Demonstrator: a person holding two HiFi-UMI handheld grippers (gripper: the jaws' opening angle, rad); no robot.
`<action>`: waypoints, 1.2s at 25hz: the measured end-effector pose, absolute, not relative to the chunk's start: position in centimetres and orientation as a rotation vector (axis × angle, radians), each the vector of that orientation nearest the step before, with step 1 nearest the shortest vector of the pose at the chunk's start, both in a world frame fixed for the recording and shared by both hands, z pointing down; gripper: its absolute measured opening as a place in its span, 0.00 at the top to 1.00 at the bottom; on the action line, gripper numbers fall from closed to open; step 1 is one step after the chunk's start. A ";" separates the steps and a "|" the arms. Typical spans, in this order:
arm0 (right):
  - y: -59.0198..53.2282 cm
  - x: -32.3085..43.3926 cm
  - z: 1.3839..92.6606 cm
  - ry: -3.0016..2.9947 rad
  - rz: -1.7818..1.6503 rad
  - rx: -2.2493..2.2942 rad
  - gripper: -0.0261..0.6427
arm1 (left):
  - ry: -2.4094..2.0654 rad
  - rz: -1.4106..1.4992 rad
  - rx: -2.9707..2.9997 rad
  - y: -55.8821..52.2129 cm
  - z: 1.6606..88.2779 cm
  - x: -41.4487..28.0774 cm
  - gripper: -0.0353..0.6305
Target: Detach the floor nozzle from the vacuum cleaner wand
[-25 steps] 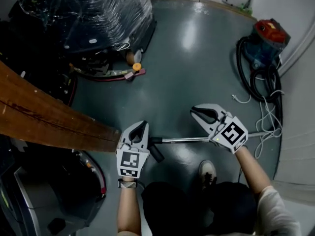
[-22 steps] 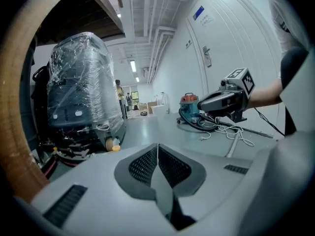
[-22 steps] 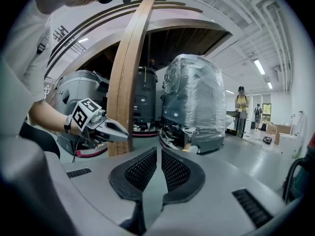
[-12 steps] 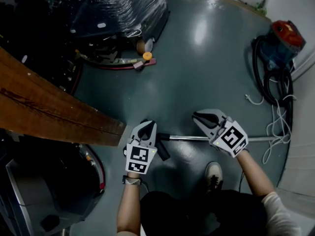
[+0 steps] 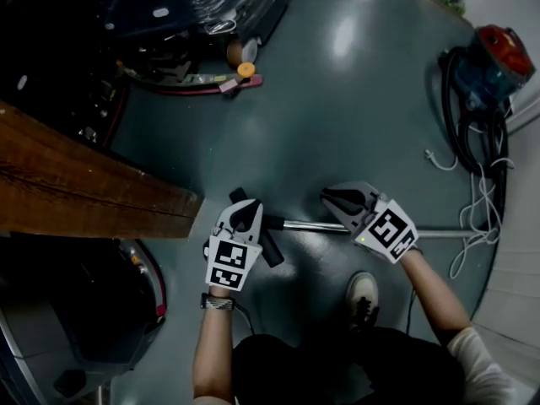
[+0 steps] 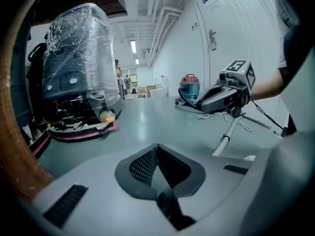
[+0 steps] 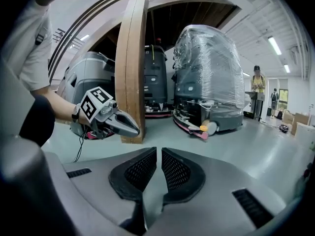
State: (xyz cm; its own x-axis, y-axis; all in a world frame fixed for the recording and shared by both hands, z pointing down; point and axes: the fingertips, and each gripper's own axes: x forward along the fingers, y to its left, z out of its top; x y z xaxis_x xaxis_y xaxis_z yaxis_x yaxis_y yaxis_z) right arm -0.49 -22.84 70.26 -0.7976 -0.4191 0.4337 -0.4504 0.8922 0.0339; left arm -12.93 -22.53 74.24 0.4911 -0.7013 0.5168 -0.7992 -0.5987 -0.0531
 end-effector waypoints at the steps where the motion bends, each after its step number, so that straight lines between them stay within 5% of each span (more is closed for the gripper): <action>1: -22.7 -0.5 70.9 -2.607 0.097 0.621 0.91 | -1.271 0.760 2.541 -22.3 74.7 -12.8 0.94; 9: -20.9 -0.4 75.2 -2.581 0.140 0.501 0.91 | -1.172 0.869 2.521 -20.8 78.5 -12.6 0.88; 30: -17.3 -0.4 86.0 -2.388 0.308 0.222 0.66 | -0.922 1.159 2.423 -18.1 87.6 -12.3 0.63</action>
